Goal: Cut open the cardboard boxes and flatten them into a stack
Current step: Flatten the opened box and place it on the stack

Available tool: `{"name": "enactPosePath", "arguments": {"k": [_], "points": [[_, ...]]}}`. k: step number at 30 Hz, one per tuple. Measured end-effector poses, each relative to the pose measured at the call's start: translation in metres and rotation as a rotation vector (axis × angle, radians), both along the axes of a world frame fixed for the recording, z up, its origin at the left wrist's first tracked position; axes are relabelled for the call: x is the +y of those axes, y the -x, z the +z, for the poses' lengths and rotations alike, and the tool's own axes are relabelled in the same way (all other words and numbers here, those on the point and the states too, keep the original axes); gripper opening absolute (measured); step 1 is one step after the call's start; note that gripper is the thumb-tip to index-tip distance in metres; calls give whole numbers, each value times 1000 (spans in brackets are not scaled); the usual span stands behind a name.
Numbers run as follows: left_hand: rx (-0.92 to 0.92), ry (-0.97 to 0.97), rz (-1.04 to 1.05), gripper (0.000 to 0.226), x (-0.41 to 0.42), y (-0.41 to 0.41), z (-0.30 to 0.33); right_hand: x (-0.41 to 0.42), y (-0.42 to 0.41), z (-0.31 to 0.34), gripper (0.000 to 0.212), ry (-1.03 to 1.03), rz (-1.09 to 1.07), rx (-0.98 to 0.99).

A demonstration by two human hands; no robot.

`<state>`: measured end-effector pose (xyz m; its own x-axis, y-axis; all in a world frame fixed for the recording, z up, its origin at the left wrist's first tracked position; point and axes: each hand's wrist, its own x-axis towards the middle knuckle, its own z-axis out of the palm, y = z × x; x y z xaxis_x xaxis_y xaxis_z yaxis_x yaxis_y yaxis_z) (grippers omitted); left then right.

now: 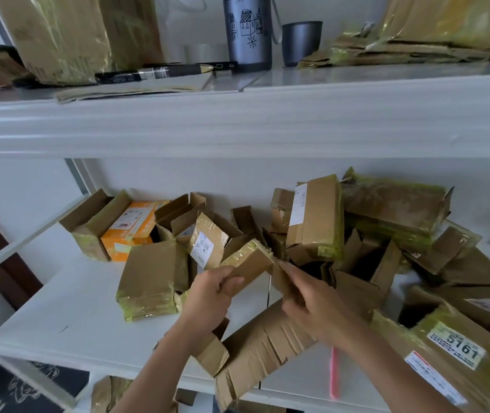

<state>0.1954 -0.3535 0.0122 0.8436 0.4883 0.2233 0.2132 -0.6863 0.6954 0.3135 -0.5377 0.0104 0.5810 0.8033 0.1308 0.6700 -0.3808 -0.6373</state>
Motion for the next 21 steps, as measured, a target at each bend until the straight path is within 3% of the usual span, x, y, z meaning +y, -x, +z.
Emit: {"name": "enactPosePath", "arguments": {"k": [2,4,9,13,16,18,21], "points": [[-6,23,-15,24,-2,-1,5,-1,3,6,13,-65,-62,114],[6,58,15,15,-6,-4,11,1,4,13,27,-58,-119,108],[-47,-24,420,84,5,7,-2,8,2,21,44,-82,-248,16],[89,317,689,114,0,38,-32,11,6,21,44,-51,-269,12],[281,449,778,103,0,52,-58,14,8,21,46,-28,-272,7],[341,544,764,92,4,55,-70,15,9,20,47,-17,-263,29],[368,541,699,86,6,54,-73,17,11,18,47,5,-245,48]]}}
